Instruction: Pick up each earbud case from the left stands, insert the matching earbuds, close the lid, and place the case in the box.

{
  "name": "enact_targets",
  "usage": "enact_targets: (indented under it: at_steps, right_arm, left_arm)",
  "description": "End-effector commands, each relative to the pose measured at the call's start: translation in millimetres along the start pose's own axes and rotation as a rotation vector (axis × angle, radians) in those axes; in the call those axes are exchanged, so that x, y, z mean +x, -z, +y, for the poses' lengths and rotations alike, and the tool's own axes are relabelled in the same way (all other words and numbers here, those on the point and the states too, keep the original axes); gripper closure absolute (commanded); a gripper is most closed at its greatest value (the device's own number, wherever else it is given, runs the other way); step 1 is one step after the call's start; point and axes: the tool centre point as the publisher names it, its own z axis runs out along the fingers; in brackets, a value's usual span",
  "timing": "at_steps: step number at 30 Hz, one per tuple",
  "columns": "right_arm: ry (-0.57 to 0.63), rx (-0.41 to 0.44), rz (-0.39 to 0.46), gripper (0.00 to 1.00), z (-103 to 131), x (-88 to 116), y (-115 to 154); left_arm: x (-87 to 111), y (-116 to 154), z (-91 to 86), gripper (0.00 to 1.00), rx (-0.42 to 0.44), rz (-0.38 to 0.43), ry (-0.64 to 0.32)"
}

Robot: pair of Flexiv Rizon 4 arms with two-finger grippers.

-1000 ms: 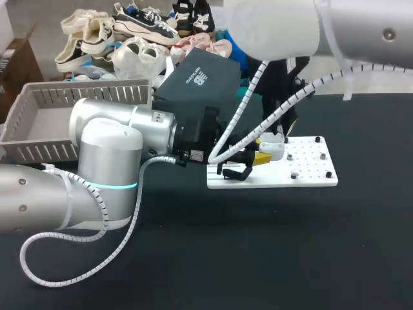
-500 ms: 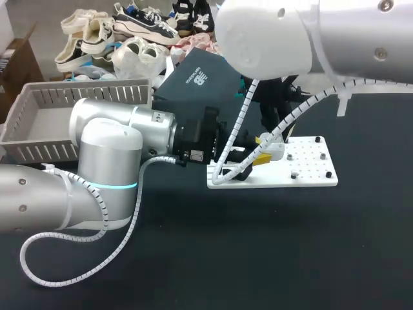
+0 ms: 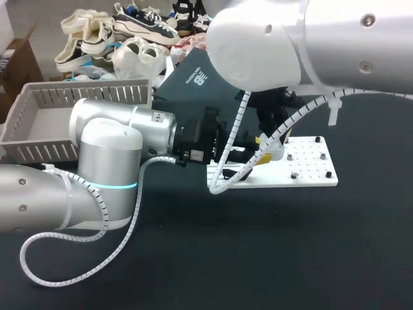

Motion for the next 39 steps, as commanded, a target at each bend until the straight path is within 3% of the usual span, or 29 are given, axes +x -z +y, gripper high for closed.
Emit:
enact_targets:
  at_steps: [1, 38, 39]
  right_arm:
    - [-0.003, 0.004, 0.001, 1.00, 2, -2, 0]
    - [0.003, 0.023, 0.019, 1.00, 4, 1, -10]
    - [0.004, 0.024, 0.019, 0.93, 4, 1, -11]
  left_arm:
    - [0.4, 0, 0.3, 1.00, -0.001, 0.001, 0.000]
    - [0.4, 0, 0.3, 1.00, -0.001, 0.001, 0.000]
    - [0.4, 0, 0.3, 1.00, -0.001, 0.001, 0.000]
